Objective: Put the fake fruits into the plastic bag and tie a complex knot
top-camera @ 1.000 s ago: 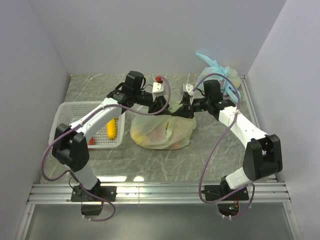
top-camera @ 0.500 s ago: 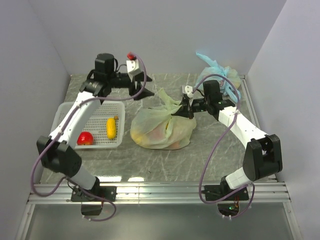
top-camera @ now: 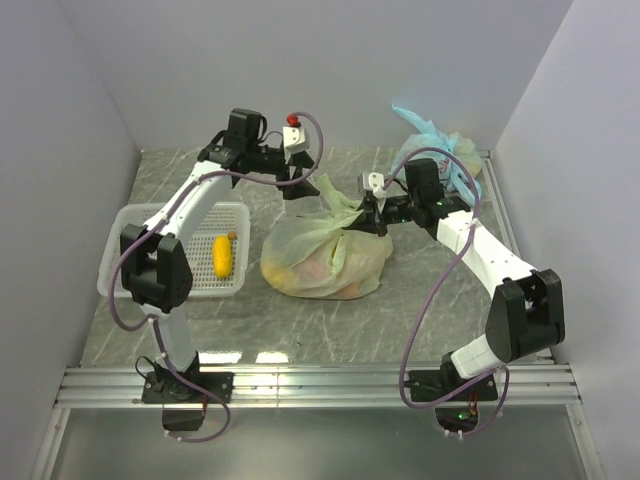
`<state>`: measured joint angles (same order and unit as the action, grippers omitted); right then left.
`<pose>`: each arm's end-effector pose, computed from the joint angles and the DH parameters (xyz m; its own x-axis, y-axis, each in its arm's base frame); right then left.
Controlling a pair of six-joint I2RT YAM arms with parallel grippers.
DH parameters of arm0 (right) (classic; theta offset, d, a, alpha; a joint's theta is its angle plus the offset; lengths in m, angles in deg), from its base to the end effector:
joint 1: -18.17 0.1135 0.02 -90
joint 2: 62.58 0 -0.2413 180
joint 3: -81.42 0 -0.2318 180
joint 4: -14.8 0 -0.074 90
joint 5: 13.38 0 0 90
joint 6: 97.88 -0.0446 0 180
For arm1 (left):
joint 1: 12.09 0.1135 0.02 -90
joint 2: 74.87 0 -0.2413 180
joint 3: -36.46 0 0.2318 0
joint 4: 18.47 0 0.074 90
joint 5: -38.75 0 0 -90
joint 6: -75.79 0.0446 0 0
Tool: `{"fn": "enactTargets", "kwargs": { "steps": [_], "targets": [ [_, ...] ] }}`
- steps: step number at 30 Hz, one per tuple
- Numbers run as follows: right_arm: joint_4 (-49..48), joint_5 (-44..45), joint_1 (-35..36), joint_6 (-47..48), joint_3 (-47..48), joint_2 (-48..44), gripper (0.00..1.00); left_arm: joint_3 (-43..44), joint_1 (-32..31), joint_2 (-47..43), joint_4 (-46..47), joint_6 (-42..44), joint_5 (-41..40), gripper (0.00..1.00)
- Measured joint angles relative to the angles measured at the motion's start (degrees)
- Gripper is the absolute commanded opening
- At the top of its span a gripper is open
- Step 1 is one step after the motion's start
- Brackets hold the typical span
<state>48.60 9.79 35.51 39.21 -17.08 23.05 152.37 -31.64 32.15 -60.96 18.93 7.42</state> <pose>0.2789 0.1300 0.2811 0.1934 -0.2415 -0.9509 -0.9809 -0.0256 -0.1929 0.3648 -0.1700 0.3263 0.0250 0.2928 -0.9559 0.9922 0.1097 0.0595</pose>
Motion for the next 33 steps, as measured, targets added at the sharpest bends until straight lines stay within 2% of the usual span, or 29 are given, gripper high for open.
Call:
{"fn": "enactTargets", "kwargs": {
  "steps": [4, 7, 8, 10, 11, 12, 13, 14, 17, 22, 23, 25, 31, 33],
  "targets": [
    [0.33, 0.04, 0.04, 0.55, 0.07, 0.04, 0.00, 1.73, -0.90, 2.49, -0.42, 1.25, 0.63, 0.72],
    [0.74, 0.22, 0.04, 0.92, 0.42, 0.31, 0.00, 2.97, -1.53, 3.48, -1.33, 2.89, 1.49, 0.62],
    [1.03, 0.26, 0.04, 1.05, 0.70, 0.52, 0.00, 3.15, -1.70, 3.54, -1.57, 3.39, 1.68, 0.48],
    [1.11, 0.44, 0.04, 1.25, 1.11, 1.01, 0.00, 3.54, -1.95, 3.54, -2.82, 4.68, 2.19, 0.33],
    [1.11, 0.59, 0.04, 1.22, 1.14, 1.11, 0.00, 3.96, -2.01, 3.58, -3.74, 5.53, 2.51, 0.15],
    [1.11, 0.76, 0.04, 1.16, 1.11, 1.20, 0.00, 4.61, -2.10, 3.63, -5.31, 6.45, 2.91, 0.07],
    [0.76, 1.05, 0.04, 0.66, 1.11, 1.22, 0.05, 5.40, -2.14, 3.78, -6.80, 7.78, 3.19, 0.00],
    [0.11, 1.36, 0.02, -0.20, 1.11, 1.22, 0.19, 6.19, -2.19, 3.93, -8.37, 9.14, 3.37, 0.00],
    [-3.69, 2.56, -0.15, -4.00, 1.09, 1.22, 0.34, 7.41, -2.19, 4.00, -12.83, 12.59, 4.22, 0.00],
    [-11.15, 5.09, -0.24, -10.88, 0.90, 1.22, 0.40, 5.95, -2.16, 3.74, -15.23, 14.27, 4.50, 0.00],
    [-11.89, 5.51, -0.24, -11.41, 0.90, 1.22, 0.50, 5.73, -2.16, 3.72, -15.45, 14.34, 4.50, 0.00],
    [-13.05, 6.56, -0.24, -12.15, 0.90, 1.22, 0.53, 5.70, -2.19, 3.69, -16.31, 14.45, 4.55, 0.00],
    [-11.21, 7.04, -0.24, -10.21, 1.57, 3.52, 0.49, 5.70, -2.16, 2.99, -17.20, 13.99, 4.72, 0.00],
    [-9.90, 6.82, -0.24, -9.31, 1.70, 4.76, 0.52, 5.70, -2.16, 2.25, -16.96, 13.11, 4.70, 0.00]
  ]
}}
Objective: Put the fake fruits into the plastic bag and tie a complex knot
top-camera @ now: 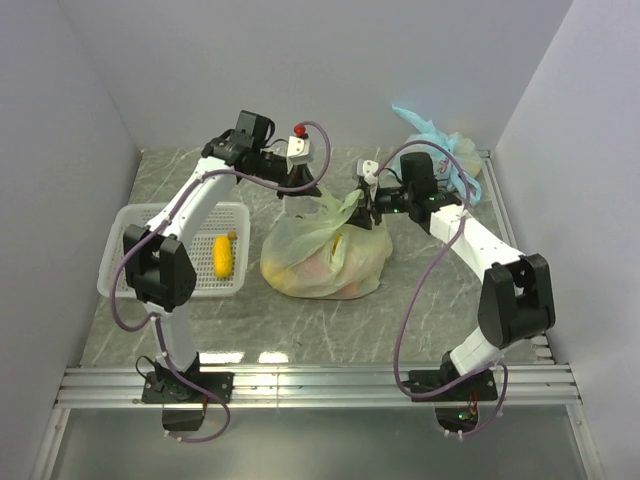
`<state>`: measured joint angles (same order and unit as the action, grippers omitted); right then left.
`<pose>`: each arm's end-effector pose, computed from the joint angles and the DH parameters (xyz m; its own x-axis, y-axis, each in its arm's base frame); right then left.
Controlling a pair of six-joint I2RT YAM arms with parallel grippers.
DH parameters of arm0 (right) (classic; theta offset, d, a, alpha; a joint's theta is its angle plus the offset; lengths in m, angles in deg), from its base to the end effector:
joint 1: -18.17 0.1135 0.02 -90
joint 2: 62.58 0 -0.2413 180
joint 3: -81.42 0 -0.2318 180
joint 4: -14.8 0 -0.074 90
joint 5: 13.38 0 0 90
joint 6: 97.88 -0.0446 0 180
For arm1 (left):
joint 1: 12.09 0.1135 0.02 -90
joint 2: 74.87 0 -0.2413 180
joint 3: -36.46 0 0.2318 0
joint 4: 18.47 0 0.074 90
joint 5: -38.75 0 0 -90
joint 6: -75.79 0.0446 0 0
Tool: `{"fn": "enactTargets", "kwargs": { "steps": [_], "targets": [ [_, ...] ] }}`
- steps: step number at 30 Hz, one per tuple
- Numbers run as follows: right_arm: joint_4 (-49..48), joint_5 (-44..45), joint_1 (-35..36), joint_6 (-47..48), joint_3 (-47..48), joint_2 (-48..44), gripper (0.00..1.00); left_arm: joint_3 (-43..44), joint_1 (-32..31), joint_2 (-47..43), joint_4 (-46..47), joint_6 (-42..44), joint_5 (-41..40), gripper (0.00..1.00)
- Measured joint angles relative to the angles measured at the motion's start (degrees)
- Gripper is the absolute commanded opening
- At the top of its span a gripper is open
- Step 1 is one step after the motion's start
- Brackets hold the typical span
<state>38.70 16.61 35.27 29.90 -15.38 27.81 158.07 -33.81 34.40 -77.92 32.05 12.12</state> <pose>0.3080 0.1352 0.2761 0.1343 -0.2791 -0.9508 -0.9788 0.1122 -0.1711 0.3476 -0.1814 0.3220 0.0576 0.3256 -0.9437 0.9972 -0.0637 0.0389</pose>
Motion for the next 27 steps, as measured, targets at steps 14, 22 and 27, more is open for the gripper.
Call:
{"fn": "enactTargets", "kwargs": {
  "steps": [14, 22, 27],
  "targets": [
    [14.29, -3.76, -0.07, 11.72, 5.44, 2.05, 0.02, 0.00, -0.52, -1.92, -0.98, -1.09, 0.00, 0.00],
    [19.02, -4.68, -0.09, 11.08, 9.14, 3.93, 0.00, -5.84, -1.14, -8.59, -1.84, -9.11, -1.05, 0.00],
    [20.26, -7.48, 0.44, 9.46, 9.81, 4.17, 0.00, -14.51, -2.93, -16.22, 1.84, -19.69, -4.20, 0.00]
  ]
}}
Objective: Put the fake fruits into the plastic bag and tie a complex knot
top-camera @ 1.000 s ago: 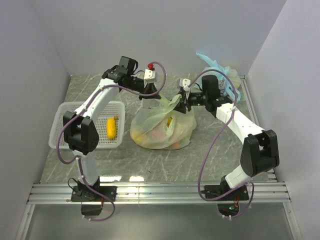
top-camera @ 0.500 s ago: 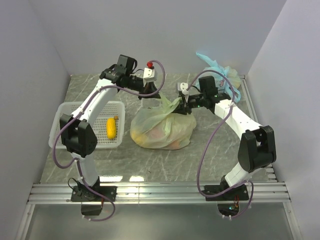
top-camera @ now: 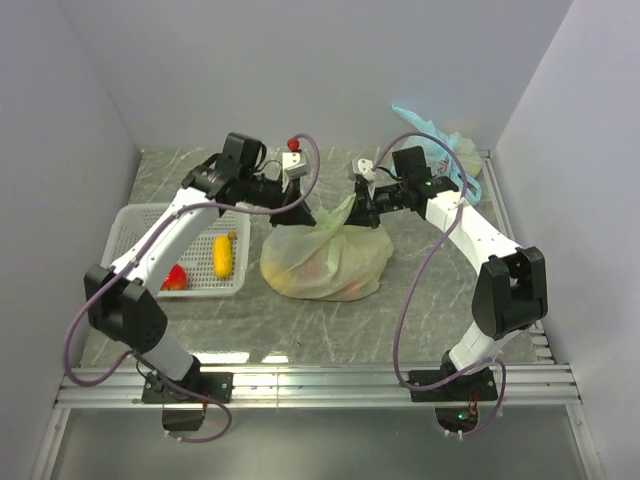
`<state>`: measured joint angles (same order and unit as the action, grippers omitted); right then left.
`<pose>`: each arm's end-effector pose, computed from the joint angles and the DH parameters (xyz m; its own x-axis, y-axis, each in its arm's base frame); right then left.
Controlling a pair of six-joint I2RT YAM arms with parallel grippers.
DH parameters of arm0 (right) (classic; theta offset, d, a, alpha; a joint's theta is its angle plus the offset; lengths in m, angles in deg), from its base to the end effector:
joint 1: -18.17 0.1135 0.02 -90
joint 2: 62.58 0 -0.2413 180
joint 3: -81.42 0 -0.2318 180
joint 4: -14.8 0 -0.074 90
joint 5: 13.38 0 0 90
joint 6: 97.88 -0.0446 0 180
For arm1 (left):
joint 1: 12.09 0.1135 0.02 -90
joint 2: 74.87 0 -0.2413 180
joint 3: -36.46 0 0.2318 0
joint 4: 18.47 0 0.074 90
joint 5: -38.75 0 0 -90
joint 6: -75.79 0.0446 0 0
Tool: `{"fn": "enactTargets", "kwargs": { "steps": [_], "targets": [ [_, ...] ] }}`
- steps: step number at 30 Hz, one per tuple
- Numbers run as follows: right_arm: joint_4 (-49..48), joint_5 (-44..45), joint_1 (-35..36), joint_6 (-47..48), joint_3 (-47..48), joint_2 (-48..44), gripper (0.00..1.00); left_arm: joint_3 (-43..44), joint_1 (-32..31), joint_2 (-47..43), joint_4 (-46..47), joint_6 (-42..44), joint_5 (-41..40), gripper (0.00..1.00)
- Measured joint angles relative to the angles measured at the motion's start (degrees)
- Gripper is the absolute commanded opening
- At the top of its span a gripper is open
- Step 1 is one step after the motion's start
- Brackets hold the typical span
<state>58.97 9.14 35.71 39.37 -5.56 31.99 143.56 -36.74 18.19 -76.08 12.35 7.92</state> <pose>0.3066 0.1401 0.2826 0.0729 -0.2719 -0.9596 -0.9971 -0.0425 -0.0638 0.2821 -0.1716 0.3439 -0.2119 0.3494 -0.9127 0.9771 0.0560 -0.2054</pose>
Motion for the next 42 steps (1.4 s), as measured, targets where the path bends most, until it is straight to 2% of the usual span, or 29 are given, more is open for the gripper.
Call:
{"fn": "enactTargets", "kwargs": {
  "steps": [5, 10, 16, 20, 24, 27, 30, 31, 33, 35, 37, 42],
  "targets": [
    [1.33, -0.94, 0.79, -2.51, 0.00, 0.00, 0.00, -12.96, -3.10, -7.23, 9.38, -15.15, -7.39, 0.00],
    [2.01, 0.44, 0.81, -4.87, -1.01, 0.00, 0.00, -20.68, -10.80, -8.74, 19.43, -32.59, -21.92, 0.00],
    [3.37, 2.34, 0.17, -7.04, -2.51, -0.02, 0.00, -19.67, -14.12, -2.62, 25.20, -48.61, -35.21, 0.00],
    [3.43, 3.48, -0.98, -9.99, -6.69, -0.39, 0.00, -15.32, -13.46, 4.00, 26.97, -53.94, -37.92, 0.00],
    [3.41, 1.18, -0.72, -17.46, -13.44, -1.27, 0.00, -14.01, -12.63, 6.05, 30.84, -56.26, -37.99, 0.00],
    [-4.26, 0.44, -0.83, -28.41, -20.04, -4.76, 0.00, -14.10, -12.41, 5.77, 30.82, -56.92, -35.19, 0.00],
    [-17.20, 2.67, -0.81, -42.93, -29.73, -14.03, 0.00, -16.20, -12.24, 4.50, 31.58, -57.40, -32.33, 0.00],
    [-21.05, 4.11, -0.63, -47.63, -32.70, -17.86, 0.05, -17.16, -11.93, 3.58, 31.69, -57.42, -31.28, 0.00],
    [-25.31, 7.04, 0.13, -54.25, -35.10, -23.76, 0.38, -18.05, -11.34, 1.92, 31.69, -57.29, -29.57, 0.00],
    [-27.67, 9.11, 1.33, -56.17, -34.69, -26.47, 0.53, -18.10, -10.56, 0.59, 32.76, -57.13, -28.33, 0.00],
    [-28.06, 11.47, 2.12, -54.73, -33.62, -27.71, 0.62, -17.99, -9.62, -0.57, 33.59, -56.39, -27.30, 0.00],
    [-23.82, 15.10, 0.37, -43.19, -29.46, -27.21, 0.74, -16.28, -8.41, -0.83, 33.57, -54.62, -25.14, 0.00]
  ]
}}
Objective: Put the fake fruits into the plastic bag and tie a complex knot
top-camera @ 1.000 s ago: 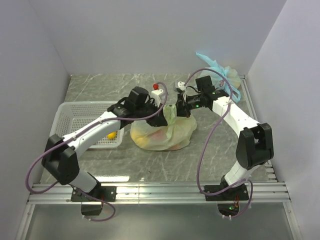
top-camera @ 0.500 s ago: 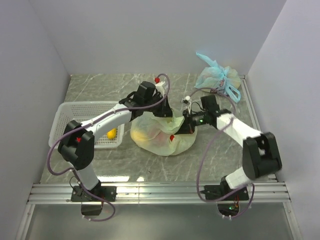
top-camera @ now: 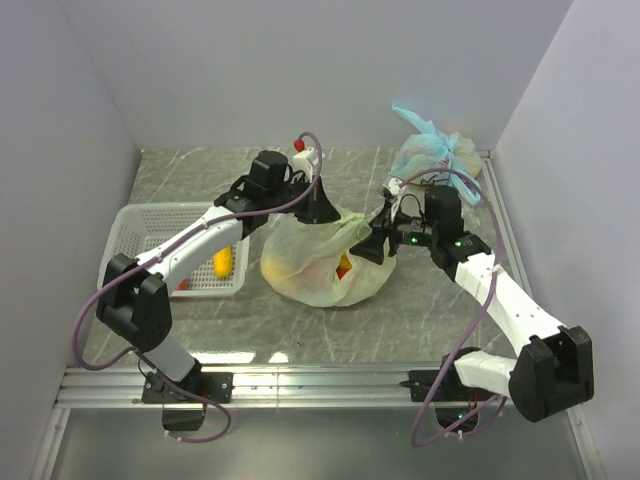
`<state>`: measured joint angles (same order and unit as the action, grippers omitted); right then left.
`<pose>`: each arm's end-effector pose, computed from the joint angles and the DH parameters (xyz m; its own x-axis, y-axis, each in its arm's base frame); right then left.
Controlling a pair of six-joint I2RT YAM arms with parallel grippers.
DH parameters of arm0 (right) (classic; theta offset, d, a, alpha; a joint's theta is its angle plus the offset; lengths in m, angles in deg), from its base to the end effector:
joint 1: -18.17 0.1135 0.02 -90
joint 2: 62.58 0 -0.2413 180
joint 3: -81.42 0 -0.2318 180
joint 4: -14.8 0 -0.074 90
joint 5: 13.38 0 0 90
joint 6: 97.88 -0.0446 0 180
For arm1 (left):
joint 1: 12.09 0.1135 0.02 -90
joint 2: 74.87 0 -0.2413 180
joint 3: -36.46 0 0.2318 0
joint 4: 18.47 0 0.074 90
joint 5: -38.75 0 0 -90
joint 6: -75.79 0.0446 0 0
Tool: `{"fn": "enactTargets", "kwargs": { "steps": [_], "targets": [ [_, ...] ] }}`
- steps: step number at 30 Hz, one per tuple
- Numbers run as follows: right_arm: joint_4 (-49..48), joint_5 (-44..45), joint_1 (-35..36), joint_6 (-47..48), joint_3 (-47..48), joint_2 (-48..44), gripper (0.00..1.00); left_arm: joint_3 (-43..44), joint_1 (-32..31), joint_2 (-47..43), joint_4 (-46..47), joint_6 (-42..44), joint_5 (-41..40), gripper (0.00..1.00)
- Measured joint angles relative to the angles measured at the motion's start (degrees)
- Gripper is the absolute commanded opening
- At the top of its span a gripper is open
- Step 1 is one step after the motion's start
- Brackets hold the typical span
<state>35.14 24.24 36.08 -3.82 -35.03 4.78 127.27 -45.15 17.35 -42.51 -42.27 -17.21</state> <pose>0.2278 0.1107 0.2794 -0.3263 -0.1509 -0.9331 -0.9008 0.3488 0.2586 0.2892 -0.2180 0.3012 -0.7297 0.0099 -0.6837 0.6033 0.4798 -0.6370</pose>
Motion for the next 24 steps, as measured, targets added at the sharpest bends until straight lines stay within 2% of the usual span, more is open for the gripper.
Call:
{"fn": "enactTargets", "kwargs": {
  "steps": [2, 4, 6, 16, 24],
  "targets": [
    [1.53, 0.33, -0.96, 4.61, 1.55, 0.13, 0.79, 0.68, -0.02, 0.09, -0.26, 0.52, 0.81, 0.00],
    [3.13, 0.15, -1.49, 9.62, 3.52, 0.20, 0.90, 1.36, -0.02, 0.31, -0.35, 1.20, 1.44, 0.00],
    [4.57, -0.79, -1.66, 14.69, 5.75, 0.39, 0.91, 1.79, 0.00, 0.48, -0.74, 1.70, 2.10, 0.00],
    [13.14, -5.11, 0.13, 37.38, 14.53, 3.58, 0.92, 4.28, 0.00, 2.54, -2.91, 2.93, 3.72, 0.00],
    [14.97, -4.00, 1.16, 42.05, 15.02, 4.50, 0.93, 4.59, 0.02, 2.64, -3.69, 3.43, 4.33, 0.00]
  ]
}}
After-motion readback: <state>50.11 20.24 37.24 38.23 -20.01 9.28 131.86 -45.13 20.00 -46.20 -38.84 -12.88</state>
